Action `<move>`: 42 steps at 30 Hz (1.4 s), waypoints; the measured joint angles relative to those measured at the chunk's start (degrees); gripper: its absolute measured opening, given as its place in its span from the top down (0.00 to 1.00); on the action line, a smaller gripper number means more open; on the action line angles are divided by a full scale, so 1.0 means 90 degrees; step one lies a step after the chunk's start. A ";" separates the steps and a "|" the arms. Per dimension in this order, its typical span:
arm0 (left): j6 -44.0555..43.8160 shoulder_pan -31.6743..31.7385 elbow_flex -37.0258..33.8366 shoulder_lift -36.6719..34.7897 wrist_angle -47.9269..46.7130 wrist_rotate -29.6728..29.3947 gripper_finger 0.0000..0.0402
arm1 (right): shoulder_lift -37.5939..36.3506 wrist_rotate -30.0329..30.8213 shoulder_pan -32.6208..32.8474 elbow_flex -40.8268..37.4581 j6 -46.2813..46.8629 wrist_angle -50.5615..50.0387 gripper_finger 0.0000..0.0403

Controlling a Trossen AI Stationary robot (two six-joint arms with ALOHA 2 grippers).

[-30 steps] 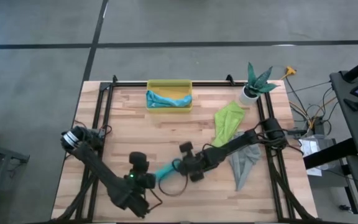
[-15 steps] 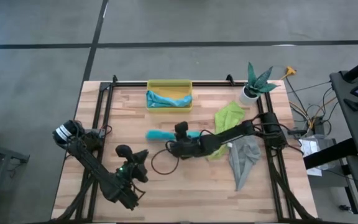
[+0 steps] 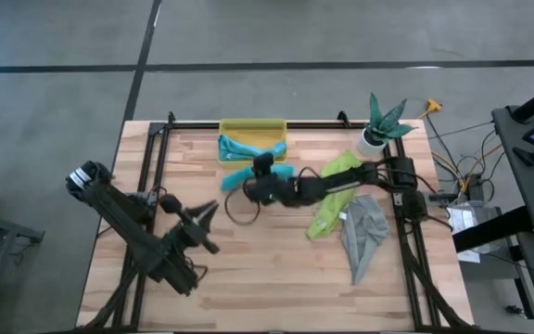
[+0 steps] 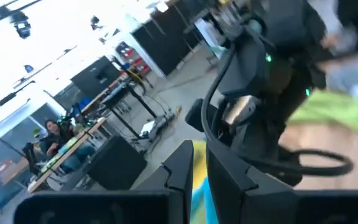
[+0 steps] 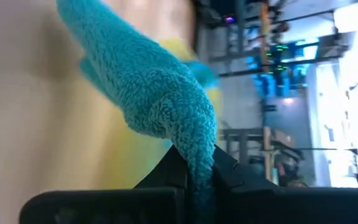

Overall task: Roll microfiber towels into tight, uniform cylinder then place into a basket
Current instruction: Put the rolled light blue towel into the yellow bin

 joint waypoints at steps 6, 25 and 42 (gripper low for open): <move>-0.0001 0.0513 -0.0087 -0.0760 0.0060 -0.0509 0.93 | -0.0669 -0.1283 -0.0523 0.0140 -0.0106 0.0351 0.97; 0.0178 0.2569 -0.1054 -0.1751 0.0226 -0.0571 0.93 | 0.0442 -0.6029 -0.3419 0.1737 0.1973 -0.2607 0.97; 0.0169 0.2561 -0.1236 -0.1724 0.0395 -0.0207 0.93 | 0.1906 -0.6432 -0.3329 0.5121 0.2097 -0.6518 0.97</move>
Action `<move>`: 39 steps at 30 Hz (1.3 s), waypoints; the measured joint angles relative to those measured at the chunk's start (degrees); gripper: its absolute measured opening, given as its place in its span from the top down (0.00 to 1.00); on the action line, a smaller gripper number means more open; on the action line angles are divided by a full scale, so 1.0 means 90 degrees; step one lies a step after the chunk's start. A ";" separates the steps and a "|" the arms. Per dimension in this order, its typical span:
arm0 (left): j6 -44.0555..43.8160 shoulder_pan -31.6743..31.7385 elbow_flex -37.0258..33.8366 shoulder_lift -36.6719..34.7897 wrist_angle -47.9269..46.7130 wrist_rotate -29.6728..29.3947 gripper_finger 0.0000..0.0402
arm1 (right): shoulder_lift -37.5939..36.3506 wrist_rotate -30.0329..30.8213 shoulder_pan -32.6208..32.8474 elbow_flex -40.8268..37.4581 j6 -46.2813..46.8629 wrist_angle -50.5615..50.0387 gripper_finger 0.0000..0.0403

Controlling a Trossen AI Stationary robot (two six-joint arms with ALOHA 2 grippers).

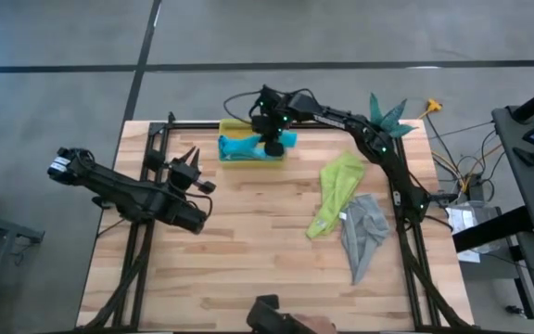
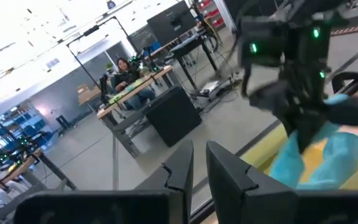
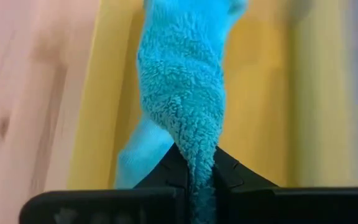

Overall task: Roll microfiber towels into tight, uniform cylinder then place into a basket
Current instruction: Put the rolled light blue towel into the yellow bin

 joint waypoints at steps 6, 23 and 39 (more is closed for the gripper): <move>0.0000 0.0000 -0.0060 0.0000 -0.0002 0.0018 0.93 | -0.0091 -0.0191 0.0003 0.0899 0.0407 0.0338 0.97; 0.0005 0.0000 -0.0068 0.0000 -0.0002 0.0044 0.93 | 0.0627 -0.1213 -0.0486 0.1238 0.0748 0.0696 0.97; 0.0007 0.0000 -0.0063 0.0000 -0.0005 0.0036 0.93 | 0.1529 -0.0593 -0.0946 0.1235 0.0294 0.0175 0.95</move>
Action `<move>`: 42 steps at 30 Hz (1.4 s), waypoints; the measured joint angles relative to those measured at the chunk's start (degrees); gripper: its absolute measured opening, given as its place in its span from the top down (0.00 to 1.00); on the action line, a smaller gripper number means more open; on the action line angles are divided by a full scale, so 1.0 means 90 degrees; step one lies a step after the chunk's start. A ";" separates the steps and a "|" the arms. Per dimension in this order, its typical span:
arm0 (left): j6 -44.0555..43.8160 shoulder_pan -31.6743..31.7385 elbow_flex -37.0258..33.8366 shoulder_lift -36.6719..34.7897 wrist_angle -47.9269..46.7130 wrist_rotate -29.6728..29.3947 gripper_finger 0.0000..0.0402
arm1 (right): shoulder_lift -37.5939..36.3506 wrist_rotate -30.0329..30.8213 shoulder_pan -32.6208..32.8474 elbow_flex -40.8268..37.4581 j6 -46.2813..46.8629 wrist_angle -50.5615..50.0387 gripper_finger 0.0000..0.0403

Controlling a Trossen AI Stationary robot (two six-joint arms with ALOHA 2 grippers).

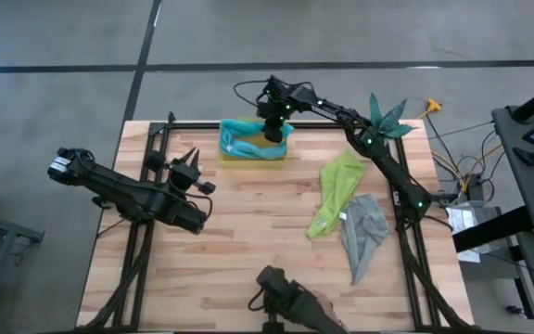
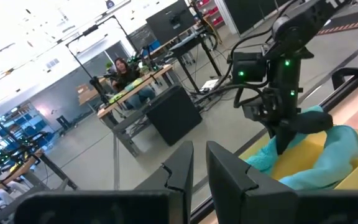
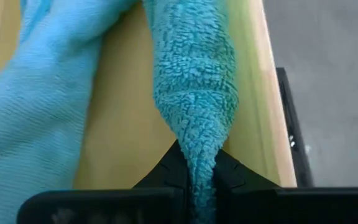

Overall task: Roll microfiber towels into tight, uniform cylinder then place into a basket
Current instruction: Put the rolled light blue towel into the yellow bin, then roll the green towel

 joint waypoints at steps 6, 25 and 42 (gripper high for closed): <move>0.0001 0.0000 0.0010 0.0000 0.0002 -0.0006 0.93 | 0.0005 0.0493 0.0290 0.0000 -0.0546 0.0058 0.90; 0.0002 -0.0002 -0.0011 0.0000 0.0008 -0.0027 0.93 | -0.0497 0.1506 0.0523 0.0000 -0.0869 -0.0024 0.55; 0.0002 -0.0002 -0.0010 0.0000 0.0075 -0.0019 0.93 | -0.1608 0.1634 0.0537 0.0001 0.0571 -0.2189 0.41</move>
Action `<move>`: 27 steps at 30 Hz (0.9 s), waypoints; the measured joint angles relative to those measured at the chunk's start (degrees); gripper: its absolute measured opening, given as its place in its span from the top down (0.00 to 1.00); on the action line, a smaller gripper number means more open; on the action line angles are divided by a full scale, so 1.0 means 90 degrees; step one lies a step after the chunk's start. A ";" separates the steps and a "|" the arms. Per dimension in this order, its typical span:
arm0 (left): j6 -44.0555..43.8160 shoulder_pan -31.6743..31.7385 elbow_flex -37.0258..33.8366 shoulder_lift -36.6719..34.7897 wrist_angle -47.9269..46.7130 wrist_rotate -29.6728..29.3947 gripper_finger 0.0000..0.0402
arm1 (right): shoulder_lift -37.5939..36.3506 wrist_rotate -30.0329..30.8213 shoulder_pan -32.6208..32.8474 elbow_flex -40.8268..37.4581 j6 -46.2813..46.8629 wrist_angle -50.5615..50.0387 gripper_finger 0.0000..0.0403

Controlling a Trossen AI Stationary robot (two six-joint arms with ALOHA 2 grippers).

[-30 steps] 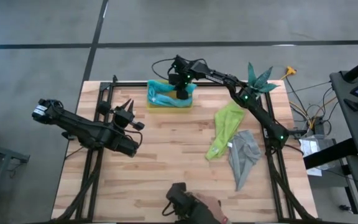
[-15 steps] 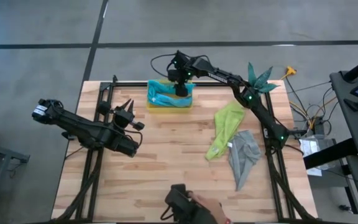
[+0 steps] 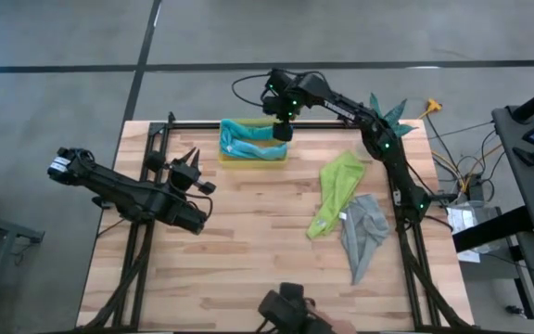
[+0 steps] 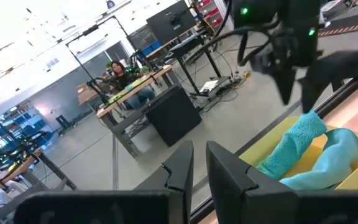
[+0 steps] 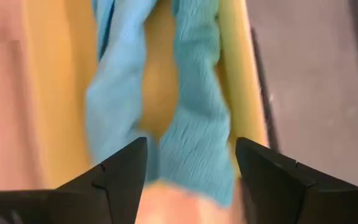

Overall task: Roll microfiber towels into tight, uniform cylinder then place into a basket
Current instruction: Roll the green towel

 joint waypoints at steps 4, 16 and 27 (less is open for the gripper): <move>0.0000 -0.0001 -0.0012 0.0000 0.0032 0.0084 0.93 | -0.0058 0.0018 0.0094 -0.0008 0.0237 -0.0751 0.43; 0.0034 -0.0002 -0.0075 0.0000 0.0068 0.0357 0.93 | -0.0778 0.0200 0.0176 -0.1871 0.0946 -0.1353 0.44; 0.0039 0.0002 -0.0078 0.0000 0.0058 0.0300 0.93 | -0.4310 0.0203 0.0514 -0.6544 0.2048 0.2246 0.44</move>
